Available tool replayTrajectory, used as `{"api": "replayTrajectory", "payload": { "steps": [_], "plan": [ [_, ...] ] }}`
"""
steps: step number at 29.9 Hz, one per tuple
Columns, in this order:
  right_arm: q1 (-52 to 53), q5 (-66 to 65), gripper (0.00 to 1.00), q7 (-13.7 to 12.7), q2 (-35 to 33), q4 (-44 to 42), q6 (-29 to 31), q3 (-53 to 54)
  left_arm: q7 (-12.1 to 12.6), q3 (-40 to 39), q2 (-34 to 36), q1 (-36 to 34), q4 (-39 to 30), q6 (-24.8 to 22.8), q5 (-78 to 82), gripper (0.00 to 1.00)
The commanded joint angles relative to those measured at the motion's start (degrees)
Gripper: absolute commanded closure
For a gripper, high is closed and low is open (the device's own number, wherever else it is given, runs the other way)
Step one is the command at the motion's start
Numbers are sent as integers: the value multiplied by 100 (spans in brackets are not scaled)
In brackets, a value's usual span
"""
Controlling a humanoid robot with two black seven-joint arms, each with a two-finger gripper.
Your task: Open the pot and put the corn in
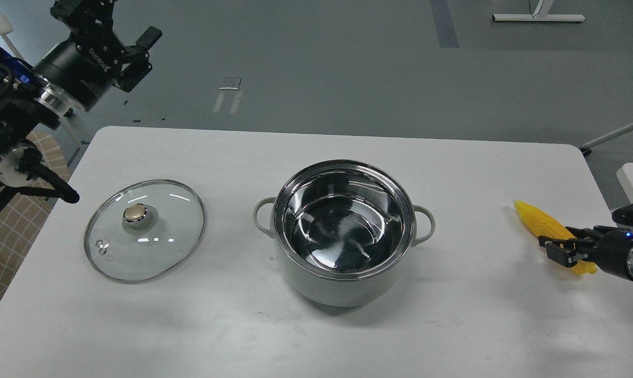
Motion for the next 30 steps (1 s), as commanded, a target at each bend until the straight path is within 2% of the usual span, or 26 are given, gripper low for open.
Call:
{"api": "replayTrajectory", "payload": {
  "steps": [1, 6, 11, 16, 18, 20, 24, 30],
  "plan": [
    [61, 2, 98, 2, 11, 60, -11, 5, 0, -8, 1, 4, 0, 5, 0, 6],
    [192, 20, 100, 2, -173, 437, -29, 40, 0, -17, -17, 4, -26, 5, 0, 6],
    [1051, 116, 100, 2, -648, 1166, 59, 32, 0, -8, -26, -5, -35, 5, 0, 6],
    [2072, 231, 100, 2, -684, 1361, 331, 6, 0, -8, -26, -5, -52, 14, 0, 6],
    [2512, 318, 100, 2, -553, 1396, 533, -38, 0, -8, -17, -5, -61, 14, 0, 6],
    [3142, 424, 100, 2, -141, 1387, 648, -388, 0, 0, -8, -5, -61, 14, -9, 6],
    [3916, 678, 100, 2, 308, 1396, 683, -1108, 0, 0, -17, -5, -61, 31, -9, 6],
    [4657, 1118, 100, 2, 801, 2125, 1052, -2103, 0, 36, -43, -22, -61, 40, -9, 6]
  ]
}}
